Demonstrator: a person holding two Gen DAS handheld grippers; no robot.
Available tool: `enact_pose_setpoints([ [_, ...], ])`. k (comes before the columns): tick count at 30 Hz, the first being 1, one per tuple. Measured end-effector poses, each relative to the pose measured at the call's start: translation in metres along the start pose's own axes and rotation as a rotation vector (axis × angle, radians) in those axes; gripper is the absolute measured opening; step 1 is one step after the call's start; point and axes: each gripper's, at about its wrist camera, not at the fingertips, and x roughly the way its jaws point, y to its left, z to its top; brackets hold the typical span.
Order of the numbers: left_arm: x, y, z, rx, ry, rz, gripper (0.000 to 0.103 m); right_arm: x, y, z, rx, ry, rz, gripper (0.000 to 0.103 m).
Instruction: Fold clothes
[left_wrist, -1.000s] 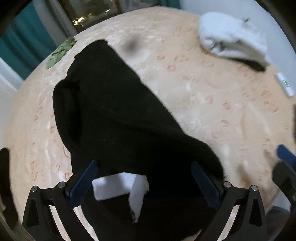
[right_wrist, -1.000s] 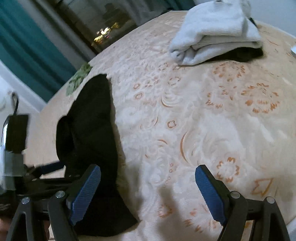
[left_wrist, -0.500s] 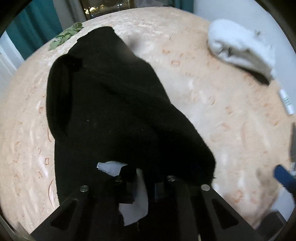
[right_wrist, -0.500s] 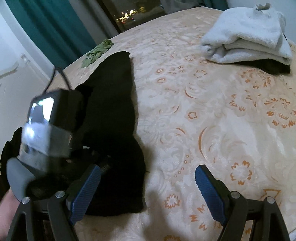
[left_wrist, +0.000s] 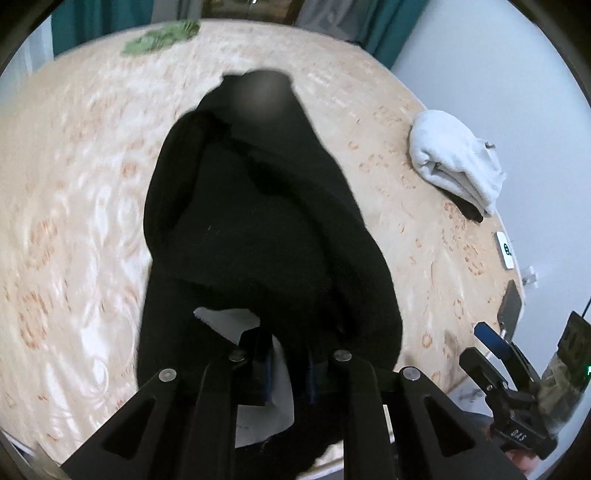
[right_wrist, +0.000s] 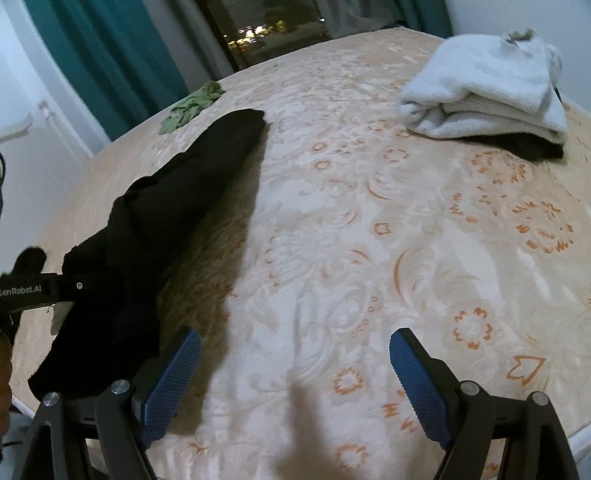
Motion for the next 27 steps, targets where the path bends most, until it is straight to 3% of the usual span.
enact_pose_setpoints([
  [2,0.019,0.015,-0.003,-0.065,0.072,-0.068,0.021,0.0,0.01,-0.004,-0.03,-0.001,-0.009,0.087],
  [3,0.031,0.019,-0.008,-0.099,0.122,-0.102,0.032,0.002,0.016,-0.006,-0.049,0.002,-0.014,0.087],
  [4,0.037,0.022,-0.011,-0.121,0.155,-0.127,0.035,0.003,0.021,-0.008,-0.063,0.007,-0.02,0.087],
  [7,0.037,0.024,-0.013,-0.136,0.192,-0.179,0.036,0.008,0.036,-0.015,-0.095,0.029,-0.029,0.087],
  [9,0.008,0.016,-0.009,-0.064,0.125,-0.199,0.043,0.012,0.046,-0.02,-0.099,0.049,-0.016,0.087],
  [11,-0.03,0.011,-0.004,0.043,-0.007,-0.218,0.068,0.02,0.051,-0.027,-0.067,0.085,0.029,0.087],
  [12,-0.049,0.009,-0.003,0.097,-0.08,-0.217,0.092,0.025,0.053,-0.03,-0.047,0.105,0.053,0.087],
  [13,-0.064,0.008,-0.004,0.151,-0.145,-0.204,0.103,0.03,0.054,-0.032,-0.028,0.122,0.067,0.087],
  [15,-0.083,0.007,-0.006,0.268,-0.241,-0.162,0.103,0.04,0.057,-0.035,0.007,0.149,0.084,0.087],
  [19,-0.069,0.015,-0.018,0.378,-0.234,-0.128,0.103,0.056,0.059,-0.036,0.07,0.165,0.082,0.087],
  [23,-0.053,0.051,-0.034,0.3,-0.196,-0.24,0.103,0.071,0.064,-0.04,0.132,0.193,0.065,0.087],
  [27,-0.012,0.082,-0.037,0.067,-0.081,-0.258,0.102,0.085,0.078,-0.044,0.092,0.231,0.0,0.087],
])
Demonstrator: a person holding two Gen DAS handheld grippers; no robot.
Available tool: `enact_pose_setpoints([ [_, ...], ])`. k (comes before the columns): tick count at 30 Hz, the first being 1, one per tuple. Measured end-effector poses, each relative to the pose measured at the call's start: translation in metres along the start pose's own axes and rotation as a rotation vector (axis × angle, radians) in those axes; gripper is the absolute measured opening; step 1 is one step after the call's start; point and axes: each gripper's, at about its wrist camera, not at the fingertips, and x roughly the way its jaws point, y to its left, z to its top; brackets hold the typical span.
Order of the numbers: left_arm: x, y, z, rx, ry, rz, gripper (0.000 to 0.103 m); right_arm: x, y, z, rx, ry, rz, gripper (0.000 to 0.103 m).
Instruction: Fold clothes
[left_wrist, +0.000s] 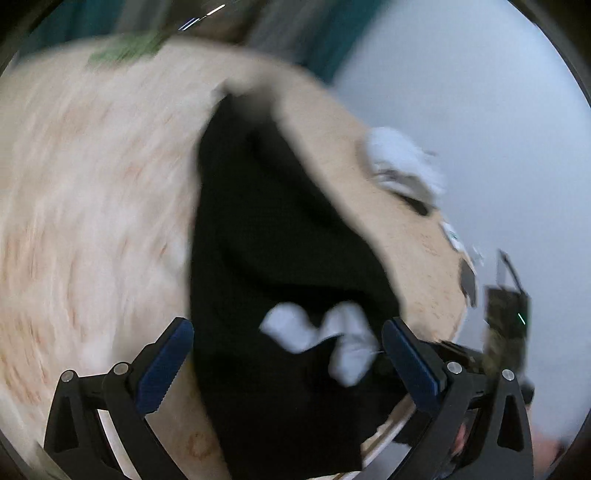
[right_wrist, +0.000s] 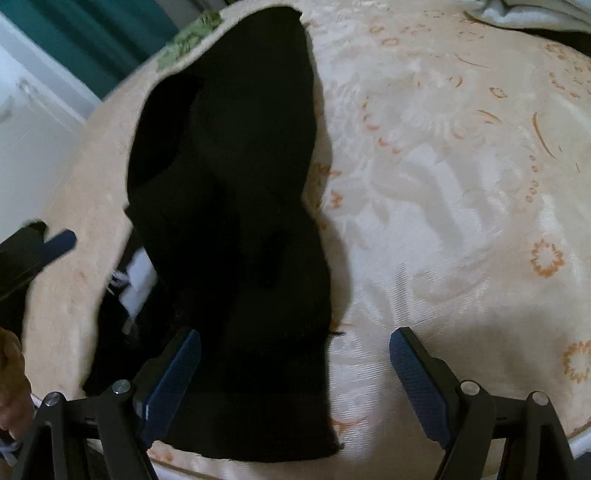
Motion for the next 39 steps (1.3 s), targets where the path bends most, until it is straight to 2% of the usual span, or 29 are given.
enact_pose_setpoints([
  [2,0.0,0.013,0.003,-0.074,0.003,-0.029,0.102,0.005,0.008,0.0,-0.048,0.015,-0.048,0.087],
  [3,-0.002,0.016,0.005,-0.088,-0.01,-0.029,0.102,0.006,0.012,0.002,-0.069,0.018,-0.062,0.078],
  [5,-0.009,0.021,0.006,-0.098,-0.043,0.002,0.102,0.006,0.015,0.004,-0.082,0.025,-0.059,0.015],
  [6,-0.012,0.023,0.006,-0.102,-0.06,0.02,0.102,0.004,0.016,0.006,-0.086,0.03,-0.057,0.007],
  [11,-0.027,0.038,-0.004,-0.113,-0.076,0.029,0.102,-0.041,0.048,0.011,-0.179,-0.068,-0.059,0.006],
  [15,-0.034,0.042,-0.009,-0.115,-0.076,0.025,0.102,-0.077,0.082,0.018,-0.25,-0.132,-0.056,0.007],
  [17,-0.038,0.041,-0.012,-0.112,-0.08,0.012,0.102,-0.079,0.096,0.021,-0.278,-0.129,-0.047,0.007],
  [19,-0.04,0.04,-0.013,-0.096,-0.084,0.012,0.102,-0.071,0.114,0.02,-0.324,-0.107,-0.046,0.007],
  [24,-0.03,0.043,-0.017,-0.066,-0.057,0.074,0.102,-0.01,0.147,0.001,-0.447,0.033,-0.076,0.009],
  [26,-0.024,0.048,-0.017,-0.07,-0.036,0.095,0.102,0.018,0.148,-0.006,-0.47,0.091,-0.087,0.021],
  [28,-0.02,0.051,-0.017,-0.08,-0.024,0.105,0.102,0.042,0.144,-0.01,-0.466,0.156,-0.069,0.058],
  [30,-0.019,0.054,-0.018,-0.091,-0.016,0.108,0.102,0.047,0.143,-0.013,-0.469,0.167,-0.027,0.068],
  [31,-0.019,0.056,-0.018,-0.096,-0.013,0.106,0.102,0.04,0.145,-0.014,-0.479,0.157,-0.011,0.073],
  [33,-0.02,0.057,-0.019,-0.108,-0.006,0.091,0.102,0.018,0.144,-0.013,-0.476,0.135,0.068,0.075],
  [36,-0.019,0.056,-0.019,-0.125,0.002,0.06,0.102,-0.029,0.13,-0.005,-0.425,0.037,0.188,0.078],
  [37,-0.018,0.055,-0.019,-0.126,0.004,0.052,0.102,-0.04,0.122,0.001,-0.405,-0.006,0.18,0.084],
  [39,-0.015,0.05,-0.018,-0.121,0.007,0.044,0.102,-0.062,0.105,0.015,-0.363,-0.092,0.152,0.088],
])
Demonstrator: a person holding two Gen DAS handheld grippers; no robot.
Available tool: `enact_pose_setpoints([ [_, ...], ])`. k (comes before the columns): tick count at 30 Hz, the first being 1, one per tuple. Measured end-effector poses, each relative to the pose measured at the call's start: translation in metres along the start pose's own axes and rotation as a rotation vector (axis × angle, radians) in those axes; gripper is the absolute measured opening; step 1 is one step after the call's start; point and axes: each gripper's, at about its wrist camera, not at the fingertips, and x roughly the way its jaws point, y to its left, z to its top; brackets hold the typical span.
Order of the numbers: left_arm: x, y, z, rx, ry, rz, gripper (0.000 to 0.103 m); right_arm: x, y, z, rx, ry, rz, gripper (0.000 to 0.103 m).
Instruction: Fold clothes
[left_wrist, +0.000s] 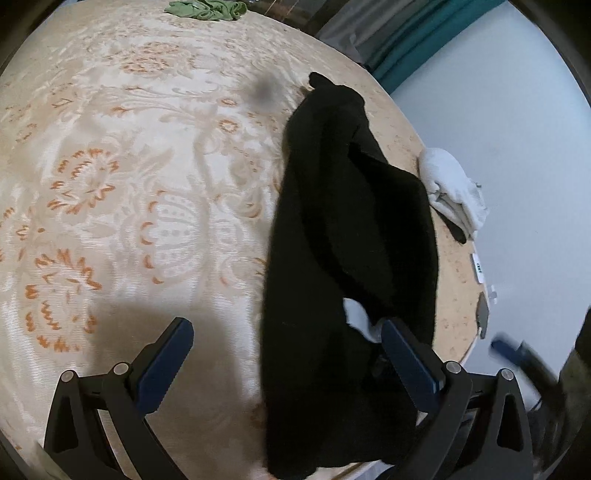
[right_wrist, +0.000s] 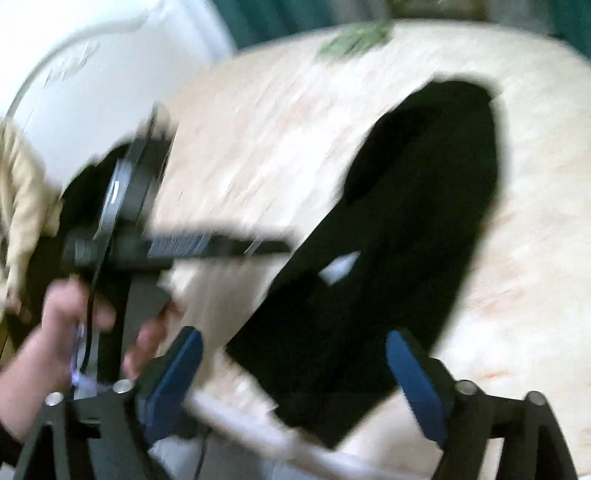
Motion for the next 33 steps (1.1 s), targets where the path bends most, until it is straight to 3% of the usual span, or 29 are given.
enact_pose_setpoints([
  [3,0.007,-0.011,0.001,0.039,0.001,0.02,0.102,-0.003,-0.035,0.018,0.093,-0.014,-0.218,0.088],
  [5,0.013,-0.018,0.001,0.075,-0.001,0.065,0.102,0.014,-0.049,0.021,0.191,0.024,-0.303,0.088],
  [7,0.021,-0.023,0.0,0.123,-0.001,0.146,0.102,0.024,-0.052,0.022,0.215,0.051,-0.3,0.088],
  [10,0.026,-0.022,0.001,0.165,-0.016,0.253,0.103,0.035,-0.028,0.021,0.107,0.068,-0.274,0.088],
  [14,0.013,-0.005,0.015,0.129,-0.061,0.306,0.102,0.06,0.004,0.018,-0.003,0.081,-0.264,0.087],
  [15,0.009,0.001,0.02,0.106,-0.07,0.307,0.102,0.067,0.007,0.02,-0.02,0.078,-0.28,0.086],
  [17,0.0,0.015,0.029,0.048,-0.081,0.295,0.102,0.084,0.003,0.024,-0.033,0.104,-0.315,0.053],
  [18,-0.005,0.024,0.033,0.009,-0.083,0.277,0.102,0.088,-0.001,0.026,-0.026,0.122,-0.319,0.008],
  [23,-0.027,0.056,0.044,-0.138,-0.078,0.165,0.102,0.077,0.0,0.038,-0.024,0.111,-0.276,0.004],
  [27,-0.04,0.06,0.044,-0.198,-0.079,0.068,0.102,0.068,0.014,0.053,-0.017,0.084,-0.202,0.004],
  [30,-0.043,0.06,0.043,-0.197,-0.079,0.065,0.102,0.075,0.03,0.059,-0.035,0.091,-0.152,0.005],
  [33,-0.037,0.057,0.042,-0.179,-0.062,0.092,0.102,0.111,0.043,0.052,-0.094,0.173,-0.152,0.008],
])
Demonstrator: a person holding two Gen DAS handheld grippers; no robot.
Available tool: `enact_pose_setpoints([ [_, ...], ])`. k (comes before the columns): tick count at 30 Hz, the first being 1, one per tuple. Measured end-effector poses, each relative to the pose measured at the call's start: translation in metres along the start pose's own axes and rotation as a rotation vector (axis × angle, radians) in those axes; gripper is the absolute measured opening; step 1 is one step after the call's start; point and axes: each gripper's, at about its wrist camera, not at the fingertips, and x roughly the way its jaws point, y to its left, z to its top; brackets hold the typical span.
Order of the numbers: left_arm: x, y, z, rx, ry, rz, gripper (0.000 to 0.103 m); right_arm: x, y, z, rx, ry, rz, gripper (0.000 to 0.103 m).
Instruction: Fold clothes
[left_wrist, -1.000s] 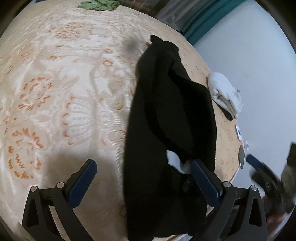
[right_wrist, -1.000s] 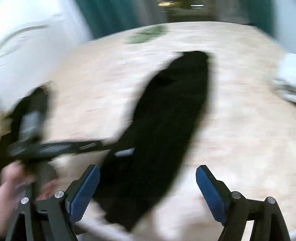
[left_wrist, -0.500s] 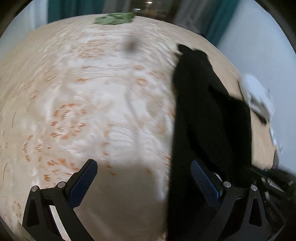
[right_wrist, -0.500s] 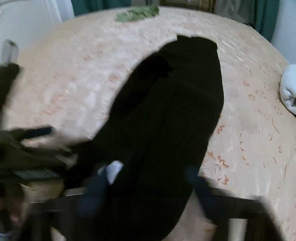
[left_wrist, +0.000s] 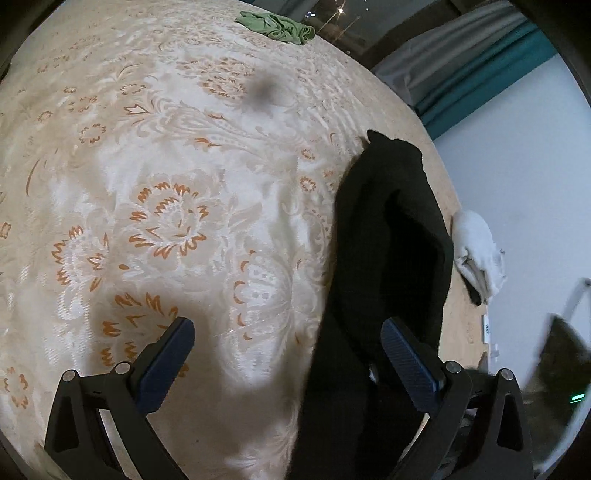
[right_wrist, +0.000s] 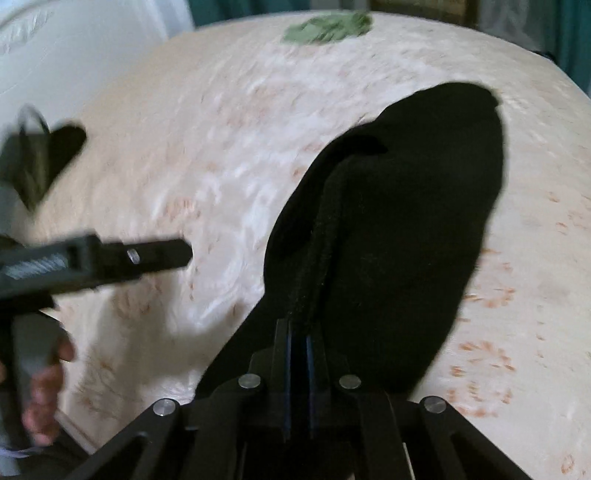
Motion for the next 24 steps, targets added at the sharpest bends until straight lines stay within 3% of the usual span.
enact_pose_setpoints([
  [2,0.004,-0.001,-0.002,0.019,0.016,0.024,0.102,0.04,0.007,-0.004,-0.031,0.124,0.035,0.039],
  [3,0.008,-0.003,-0.003,0.033,0.023,0.043,0.102,0.062,0.009,-0.01,-0.05,0.184,0.032,0.061],
  [6,0.016,-0.007,-0.007,0.08,0.024,0.109,0.102,0.059,0.019,-0.016,-0.108,0.133,0.012,0.063],
  [8,0.019,-0.014,-0.009,0.121,0.011,0.139,0.102,0.033,0.008,-0.015,-0.034,0.072,0.109,0.063],
  [12,0.025,-0.034,-0.011,0.15,0.008,0.058,0.102,-0.031,-0.042,-0.013,0.123,-0.139,0.206,0.065],
  [15,0.034,-0.055,-0.013,0.2,-0.014,0.096,0.102,-0.068,-0.092,0.0,0.225,-0.29,0.148,0.072],
  [21,0.067,-0.089,-0.014,0.346,0.009,0.209,0.102,-0.088,-0.163,0.048,0.451,-0.402,0.196,0.072],
  [24,0.076,-0.103,-0.005,0.409,-0.03,0.242,0.1,-0.085,-0.164,0.069,0.414,-0.422,0.19,0.072],
])
